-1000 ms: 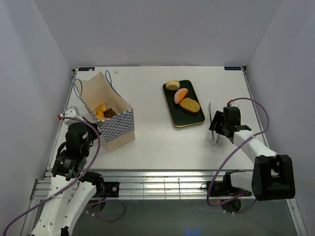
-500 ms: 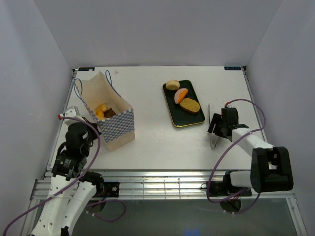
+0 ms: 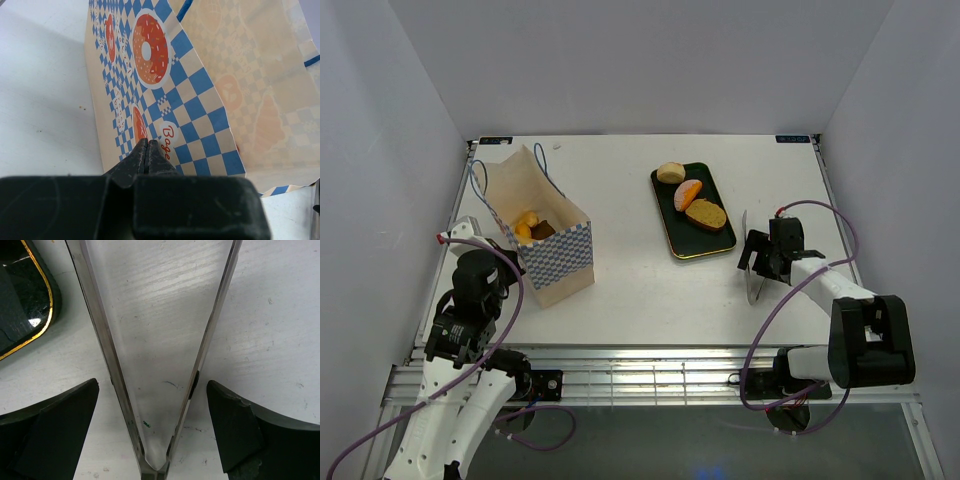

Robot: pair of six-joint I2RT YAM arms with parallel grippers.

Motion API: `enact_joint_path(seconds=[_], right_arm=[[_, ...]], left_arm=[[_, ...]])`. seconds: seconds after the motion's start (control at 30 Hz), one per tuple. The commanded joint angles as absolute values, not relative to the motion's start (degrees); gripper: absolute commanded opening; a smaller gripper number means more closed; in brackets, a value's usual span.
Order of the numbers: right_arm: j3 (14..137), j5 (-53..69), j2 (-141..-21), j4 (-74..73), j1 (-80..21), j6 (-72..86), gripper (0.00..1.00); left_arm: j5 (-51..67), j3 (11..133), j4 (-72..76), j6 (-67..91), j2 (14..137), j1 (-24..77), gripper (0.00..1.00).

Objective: Place the fake bread into the paper bag

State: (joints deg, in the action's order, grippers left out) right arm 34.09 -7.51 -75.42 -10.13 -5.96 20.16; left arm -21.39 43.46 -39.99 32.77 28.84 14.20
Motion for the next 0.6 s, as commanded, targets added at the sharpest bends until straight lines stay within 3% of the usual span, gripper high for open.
enact_joint_path(seconds=[0.0, 0.07, 0.23, 0.47, 0.57], right_arm=[[37.00, -7.29, -73.39, -12.04, -5.71, 19.07, 0.95], [37.88, -7.38, -72.34, -13.09, -5.71, 18.98, 0.97], [39.81, -7.47, -68.48, -16.60, -5.71, 18.63, 0.98], [43.15, -4.93, -64.60, -19.69, -5.71, 17.84, 0.98], [43.94, -3.35, -63.02, -20.30, -5.71, 17.84, 0.98]], left_arm=[[-21.18, 42.89, -38.94, 32.26, 28.21, 13.89, 0.00], [-21.18, 42.98, -39.02, 32.17, 28.04, 13.89, 0.04], [-21.01, 43.15, -39.29, 32.25, 27.60, 13.89, 0.28], [-21.36, 45.08, -40.96, 32.61, 26.81, 13.89, 0.46], [-21.97, 46.22, -41.83, 32.69, 26.54, 13.89, 0.49]])
